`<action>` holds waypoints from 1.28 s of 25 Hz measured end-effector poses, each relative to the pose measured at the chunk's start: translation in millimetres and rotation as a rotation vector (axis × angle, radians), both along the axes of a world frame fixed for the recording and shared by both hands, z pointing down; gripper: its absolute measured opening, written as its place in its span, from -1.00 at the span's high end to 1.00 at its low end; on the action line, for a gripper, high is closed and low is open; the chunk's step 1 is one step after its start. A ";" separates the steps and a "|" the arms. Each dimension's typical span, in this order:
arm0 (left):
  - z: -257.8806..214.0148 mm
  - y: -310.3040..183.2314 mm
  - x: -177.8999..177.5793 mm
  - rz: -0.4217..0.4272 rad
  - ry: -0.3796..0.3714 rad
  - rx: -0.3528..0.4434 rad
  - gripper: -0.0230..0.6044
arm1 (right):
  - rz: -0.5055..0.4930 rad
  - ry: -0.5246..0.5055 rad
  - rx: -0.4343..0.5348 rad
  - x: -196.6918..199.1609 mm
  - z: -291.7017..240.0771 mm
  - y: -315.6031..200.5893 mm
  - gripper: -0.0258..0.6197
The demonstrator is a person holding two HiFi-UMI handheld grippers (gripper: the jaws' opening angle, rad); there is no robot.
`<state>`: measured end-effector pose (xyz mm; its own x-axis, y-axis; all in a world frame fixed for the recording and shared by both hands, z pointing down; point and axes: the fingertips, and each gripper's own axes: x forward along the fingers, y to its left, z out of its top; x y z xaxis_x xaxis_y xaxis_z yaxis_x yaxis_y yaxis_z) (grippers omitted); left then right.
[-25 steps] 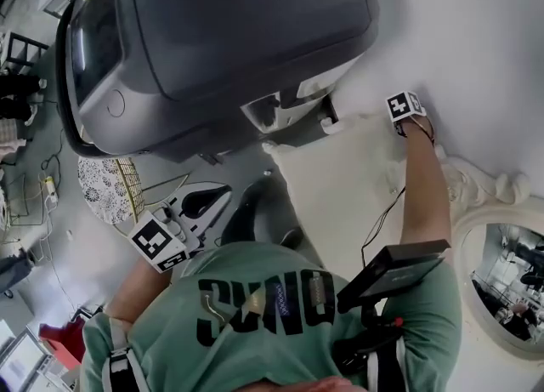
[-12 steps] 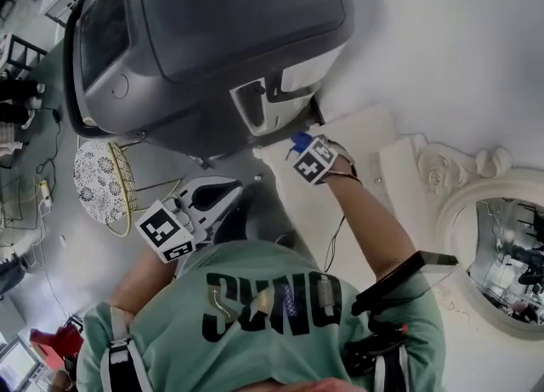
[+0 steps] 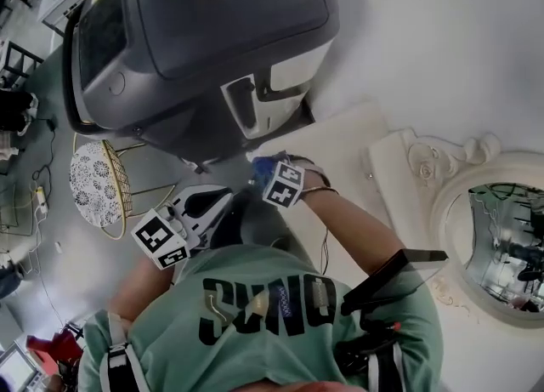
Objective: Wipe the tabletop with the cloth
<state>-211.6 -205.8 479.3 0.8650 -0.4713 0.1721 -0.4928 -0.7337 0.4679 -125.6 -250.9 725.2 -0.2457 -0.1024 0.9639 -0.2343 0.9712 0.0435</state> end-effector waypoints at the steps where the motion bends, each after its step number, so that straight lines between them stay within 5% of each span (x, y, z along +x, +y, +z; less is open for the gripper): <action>1: 0.3 -1.3 -1.8 -0.003 0.002 0.001 0.91 | 0.053 -0.011 0.002 14.4 -4.8 -17.0 0.73; 5: 6.6 -9.0 -17.4 -0.029 -0.002 -0.010 0.91 | 0.304 0.179 0.041 146.4 -13.8 -118.8 0.73; 10: 24.1 -18.0 -39.6 -0.056 -0.019 -0.057 0.90 | 0.443 0.553 0.023 303.8 0.5 -169.5 0.73; 17: 40.1 -37.9 -50.5 -0.056 -0.029 -0.088 0.91 | 0.577 0.788 -0.053 368.4 20.4 -187.6 0.73; 24: 45.7 -38.7 -48.3 -0.034 -0.013 -0.091 0.90 | 0.558 0.714 -0.094 335.6 20.9 -168.0 0.73; 32: 20.8 -25.0 -33.9 -0.008 0.021 -0.038 0.90 | 0.097 0.349 -0.192 106.3 15.3 -10.4 0.73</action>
